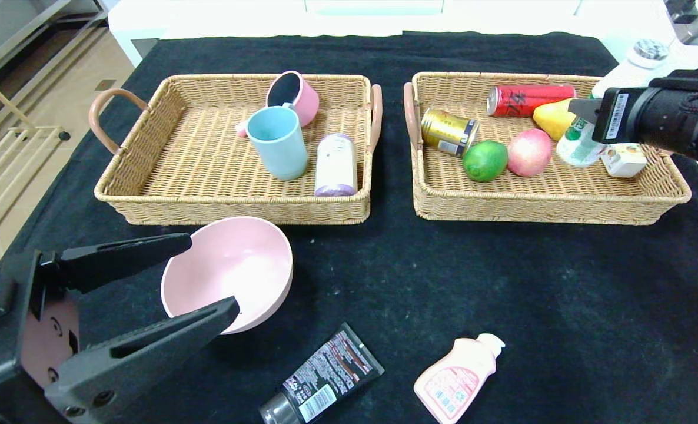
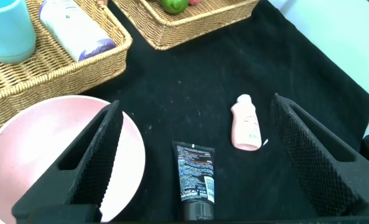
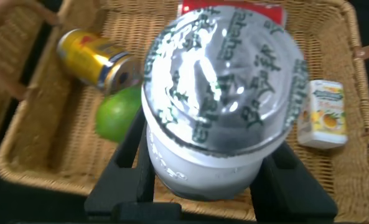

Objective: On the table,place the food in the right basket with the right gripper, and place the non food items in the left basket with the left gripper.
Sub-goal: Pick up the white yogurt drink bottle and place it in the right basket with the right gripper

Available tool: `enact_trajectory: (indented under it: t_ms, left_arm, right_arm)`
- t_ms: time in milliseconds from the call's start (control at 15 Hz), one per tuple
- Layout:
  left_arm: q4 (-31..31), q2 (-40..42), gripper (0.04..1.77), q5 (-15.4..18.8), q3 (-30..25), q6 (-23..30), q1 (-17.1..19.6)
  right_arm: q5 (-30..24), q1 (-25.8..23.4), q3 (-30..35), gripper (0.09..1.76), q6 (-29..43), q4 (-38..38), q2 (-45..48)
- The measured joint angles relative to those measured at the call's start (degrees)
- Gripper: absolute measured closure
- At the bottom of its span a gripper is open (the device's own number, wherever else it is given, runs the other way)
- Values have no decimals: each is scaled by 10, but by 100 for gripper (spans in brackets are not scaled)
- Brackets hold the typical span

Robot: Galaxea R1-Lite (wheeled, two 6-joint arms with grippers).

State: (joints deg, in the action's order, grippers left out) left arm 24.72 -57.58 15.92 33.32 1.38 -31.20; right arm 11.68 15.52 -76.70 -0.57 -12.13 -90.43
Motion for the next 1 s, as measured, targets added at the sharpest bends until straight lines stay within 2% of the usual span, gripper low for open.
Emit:
enact_trajectory:
  t_ms: [400, 1000]
  left_arm:
    - [0, 0, 9, 0, 1, 0, 0]
    - [0, 1, 9, -1, 1, -1, 0]
  right_arm:
    - [-2, -72, -47, 97, 6, -5, -68]
    - [6, -88, -60, 97, 22, -5, -108]
